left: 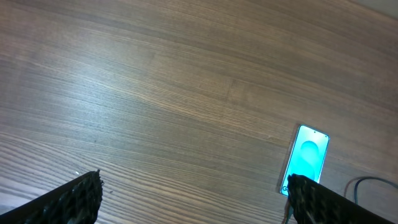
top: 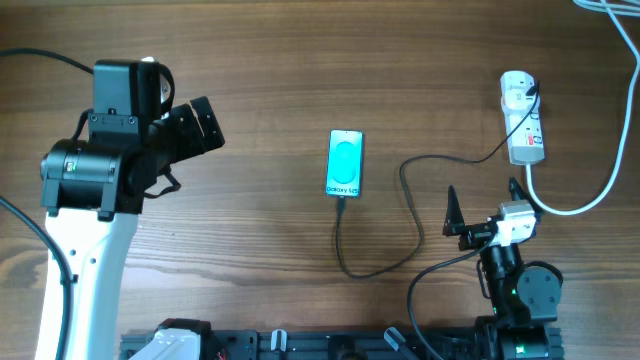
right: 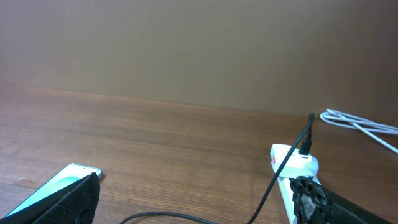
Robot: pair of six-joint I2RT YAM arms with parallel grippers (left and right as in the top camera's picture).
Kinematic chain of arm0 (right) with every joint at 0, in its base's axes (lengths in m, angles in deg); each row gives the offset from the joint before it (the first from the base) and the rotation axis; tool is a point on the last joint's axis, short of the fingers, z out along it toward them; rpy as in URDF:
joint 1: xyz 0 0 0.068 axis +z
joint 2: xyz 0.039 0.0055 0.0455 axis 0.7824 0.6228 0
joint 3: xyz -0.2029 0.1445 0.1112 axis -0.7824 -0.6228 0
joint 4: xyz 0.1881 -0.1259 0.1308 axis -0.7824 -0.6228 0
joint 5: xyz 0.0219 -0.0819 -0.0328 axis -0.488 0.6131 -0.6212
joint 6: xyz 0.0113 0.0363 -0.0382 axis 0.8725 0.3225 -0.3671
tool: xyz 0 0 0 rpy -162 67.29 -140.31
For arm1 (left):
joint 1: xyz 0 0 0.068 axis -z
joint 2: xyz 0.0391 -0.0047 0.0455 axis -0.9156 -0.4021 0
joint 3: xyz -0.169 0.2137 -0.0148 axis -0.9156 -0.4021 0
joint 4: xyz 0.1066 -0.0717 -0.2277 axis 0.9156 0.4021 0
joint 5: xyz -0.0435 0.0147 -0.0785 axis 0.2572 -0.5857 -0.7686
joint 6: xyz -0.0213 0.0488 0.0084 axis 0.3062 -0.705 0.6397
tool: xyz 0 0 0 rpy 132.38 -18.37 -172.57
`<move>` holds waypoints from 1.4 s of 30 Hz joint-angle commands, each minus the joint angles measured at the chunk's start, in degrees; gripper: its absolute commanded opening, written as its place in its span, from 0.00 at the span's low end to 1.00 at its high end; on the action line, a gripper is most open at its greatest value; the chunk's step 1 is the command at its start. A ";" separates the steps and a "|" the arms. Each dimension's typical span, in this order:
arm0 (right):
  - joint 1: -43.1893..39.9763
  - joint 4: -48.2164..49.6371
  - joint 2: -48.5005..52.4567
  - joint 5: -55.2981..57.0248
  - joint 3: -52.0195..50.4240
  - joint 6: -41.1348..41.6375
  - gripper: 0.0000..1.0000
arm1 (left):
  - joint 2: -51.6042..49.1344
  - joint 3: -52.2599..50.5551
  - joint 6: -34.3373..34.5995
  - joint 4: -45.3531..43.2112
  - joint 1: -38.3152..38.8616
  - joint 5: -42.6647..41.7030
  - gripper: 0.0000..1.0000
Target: Plug charger to phone and switch on socket
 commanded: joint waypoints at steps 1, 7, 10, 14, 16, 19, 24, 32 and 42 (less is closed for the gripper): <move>-0.24 -0.07 -0.61 0.98 -0.04 0.90 1.00 | -0.02 0.04 0.11 0.02 -0.20 0.92 1.00; -0.24 0.17 -0.61 0.76 -0.04 -0.17 1.00 | -0.02 0.04 0.11 0.02 -0.20 0.92 1.00; -0.24 0.17 -0.57 0.76 -0.04 -0.17 1.00 | -0.02 0.04 0.11 0.02 -0.20 0.94 1.00; -0.24 0.20 -0.57 0.76 -0.04 -0.17 1.00 | -0.02 0.04 0.11 0.02 -0.20 0.92 1.00; -0.24 0.20 -0.57 0.76 -0.04 -0.20 1.00 | -0.02 0.04 0.11 0.02 -0.20 0.94 1.00; -0.24 0.20 -0.57 0.76 -0.04 -0.17 1.00 | -0.02 0.04 0.11 0.02 -0.20 0.94 1.00; -0.24 0.17 -0.57 0.76 -0.04 -0.15 1.00 | -0.02 0.04 0.11 0.02 -0.20 0.94 1.00; -0.24 0.20 -0.57 0.76 -0.04 -0.15 1.00 | -0.24 0.04 0.11 0.02 -0.20 0.94 1.00; -0.24 0.20 -0.57 0.76 -0.04 -0.17 1.00 | -0.11 0.04 0.11 0.02 -0.20 0.94 1.00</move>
